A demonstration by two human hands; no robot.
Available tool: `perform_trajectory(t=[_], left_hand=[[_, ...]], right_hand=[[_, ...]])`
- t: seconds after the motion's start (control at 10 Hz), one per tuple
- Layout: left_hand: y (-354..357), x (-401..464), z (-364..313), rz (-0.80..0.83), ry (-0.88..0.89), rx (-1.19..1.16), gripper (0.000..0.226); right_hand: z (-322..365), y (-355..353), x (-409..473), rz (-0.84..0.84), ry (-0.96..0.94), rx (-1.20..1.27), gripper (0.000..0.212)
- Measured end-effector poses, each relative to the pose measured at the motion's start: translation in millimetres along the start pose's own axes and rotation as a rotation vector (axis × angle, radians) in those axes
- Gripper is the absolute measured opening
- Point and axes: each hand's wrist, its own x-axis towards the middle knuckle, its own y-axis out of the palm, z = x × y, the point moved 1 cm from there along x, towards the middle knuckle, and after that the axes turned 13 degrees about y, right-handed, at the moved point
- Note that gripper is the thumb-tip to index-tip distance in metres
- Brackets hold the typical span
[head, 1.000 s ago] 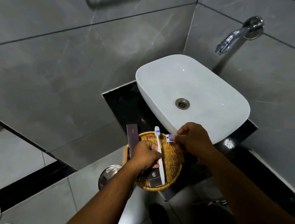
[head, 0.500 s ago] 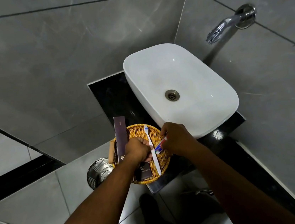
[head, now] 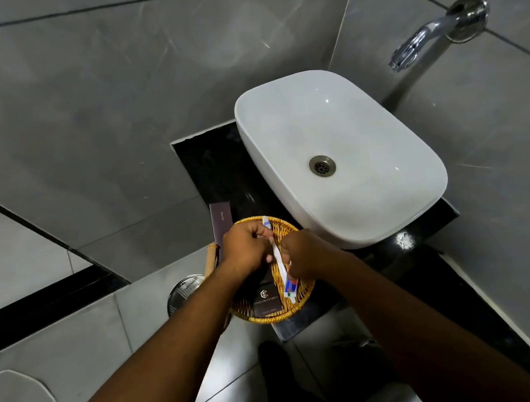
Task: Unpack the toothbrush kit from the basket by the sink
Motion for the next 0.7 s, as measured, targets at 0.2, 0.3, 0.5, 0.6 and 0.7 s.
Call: perform_trajectory(t=[0.2,0.3,0.5,0.6,0.7], left_hand=[[-24.4,-19.8,9.5,-0.027,-0.035,-0.018,0.005],[-29.4,-25.4,11.4,-0.026,-0.047,-0.008,0.005],[-38.6,-30.8,13.7,-0.02,-0.015,-0.003,0.011],[-44.5,-30.1,18.4,-0.004,0.008,0.048,0.01],[-52.8,-32.2,16.7,-0.003,0.048,0.206,0.016]], right_hand=[[2.9,32.3,21.1,-0.034,0.036,-0.033,0.013],[-0.3,42.4,26.1,-0.048,0.022,-0.07,0.042],[-4.7,43.4,22.9,-0.14,-0.036,0.012,0.04],[-9.4,29.2,18.3,-0.225,-0.053,0.158,0.034],[-12.4,10.3,11.2,-0.321,-0.023,0.293,0.028]])
